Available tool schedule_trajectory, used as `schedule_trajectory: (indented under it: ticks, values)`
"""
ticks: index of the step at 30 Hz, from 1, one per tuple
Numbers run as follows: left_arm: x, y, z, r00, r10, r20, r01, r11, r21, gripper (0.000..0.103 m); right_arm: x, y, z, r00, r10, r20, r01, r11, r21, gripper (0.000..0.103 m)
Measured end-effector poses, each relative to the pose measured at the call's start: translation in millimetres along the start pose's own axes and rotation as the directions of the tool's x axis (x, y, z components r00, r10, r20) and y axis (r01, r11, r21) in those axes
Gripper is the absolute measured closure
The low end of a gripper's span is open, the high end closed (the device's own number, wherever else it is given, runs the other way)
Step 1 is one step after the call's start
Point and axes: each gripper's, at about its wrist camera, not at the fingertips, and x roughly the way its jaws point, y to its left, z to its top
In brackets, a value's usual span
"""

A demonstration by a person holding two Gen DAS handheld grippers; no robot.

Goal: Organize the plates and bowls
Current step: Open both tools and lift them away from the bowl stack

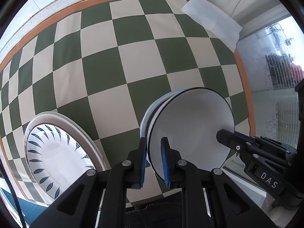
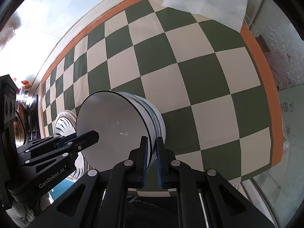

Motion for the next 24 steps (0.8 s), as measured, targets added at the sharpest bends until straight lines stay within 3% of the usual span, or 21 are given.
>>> schedule_trajectory:
  ticks: [7, 18, 21, 23, 24]
  values:
    - [0.4, 2.4, -0.2, 1.0, -0.006, -0.007, 0.006, 1.0, -0.011, 0.09, 2.6, 4.9, 5.0, 1.0, -0.021, -0.016, 0.021, 1.0, -0.004, 0.092]
    - [-13.9, -7.7, -13.7, 0.999, 0.041, 0.028, -0.042, 0.998, 0.045, 0.088, -13.0, 12.2, -8.0, 0.999, -0.03, 0.015, 0.03, 0.999, -0.045, 0.09]
    - [-26.9, -12.6, -26.1, 0.995, 0.067, 0.078, -0.074, 0.994, 0.086, 0.073, -20.7, 15.2, -19.2, 0.999, -0.034, 0.018, 0.035, 0.996, -0.077, 0.087]
    - [-32.6, -12.6, -32.7, 0.991, 0.084, 0.102, -0.094, 0.991, 0.098, 0.054, -26.1, 17.5, -26.7, 0.999, -0.041, 0.029, 0.043, 0.994, -0.101, 0.073]
    - [-36.5, -11.8, -37.0, 0.989, 0.091, 0.114, -0.103, 0.989, 0.105, 0.047, -29.5, 18.8, -30.9, 0.998, -0.041, 0.037, 0.045, 0.993, -0.113, 0.059]
